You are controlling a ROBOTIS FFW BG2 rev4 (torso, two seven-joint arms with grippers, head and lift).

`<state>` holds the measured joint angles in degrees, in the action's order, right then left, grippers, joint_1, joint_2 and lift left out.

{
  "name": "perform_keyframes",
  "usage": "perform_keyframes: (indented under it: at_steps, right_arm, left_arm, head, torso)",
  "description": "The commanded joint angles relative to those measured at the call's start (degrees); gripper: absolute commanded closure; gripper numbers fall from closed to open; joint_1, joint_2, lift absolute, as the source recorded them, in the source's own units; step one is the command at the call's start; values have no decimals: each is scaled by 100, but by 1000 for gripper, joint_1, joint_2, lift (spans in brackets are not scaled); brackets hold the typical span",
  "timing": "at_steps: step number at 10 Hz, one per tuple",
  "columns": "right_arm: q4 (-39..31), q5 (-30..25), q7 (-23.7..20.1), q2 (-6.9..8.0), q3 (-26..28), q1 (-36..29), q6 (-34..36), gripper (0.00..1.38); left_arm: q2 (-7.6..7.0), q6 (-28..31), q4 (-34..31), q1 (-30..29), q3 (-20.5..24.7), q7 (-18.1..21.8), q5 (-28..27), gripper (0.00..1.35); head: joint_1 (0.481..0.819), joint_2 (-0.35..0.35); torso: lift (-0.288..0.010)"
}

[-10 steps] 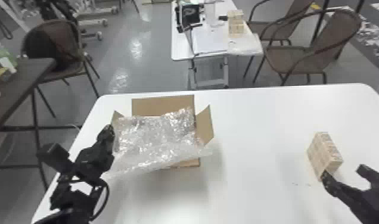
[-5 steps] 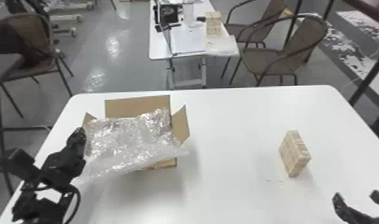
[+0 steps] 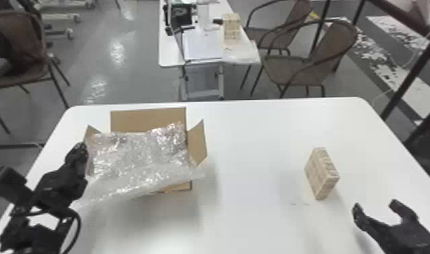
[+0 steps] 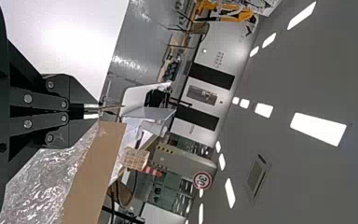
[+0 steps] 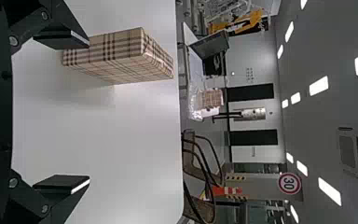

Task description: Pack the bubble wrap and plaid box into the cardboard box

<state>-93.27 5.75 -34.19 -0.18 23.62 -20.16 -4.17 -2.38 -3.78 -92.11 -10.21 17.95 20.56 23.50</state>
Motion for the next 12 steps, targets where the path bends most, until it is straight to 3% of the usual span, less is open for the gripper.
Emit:
perform_keyframes:
  at_steps: [1, 7, 10, 11, 12]
  right_arm:
    - [204, -206, -158, 23, -76, 328, 188, 257]
    - [661, -663, -220, 23, -859, 1014, 566, 257]
    - [573, -655, 246, 23, -867, 979, 566, 259]
    - [564, -681, 351, 23, -867, 979, 566, 289]
    - [626, -672, 422, 23, -867, 1014, 584, 417]
  left_arm:
    - [0, 9, 9, 2, -2, 0, -3, 1211]
    - [9, -9, 44, 37, -37, 9, 6, 1211]
    - [18, -18, 53, 10, -20, 9, 67, 1211]
    - [9, -27, 53, 10, -28, 9, 67, 1211]
    - [18, -27, 53, 10, -28, 0, 67, 1211]
  head:
    - [695, 18]
    - [695, 110]
    - [695, 105]
    - [695, 102]
    - [695, 98]
  torso:
    - [-89]
    - [-89]
    - [-89]
    - [-89]
    - [-89]
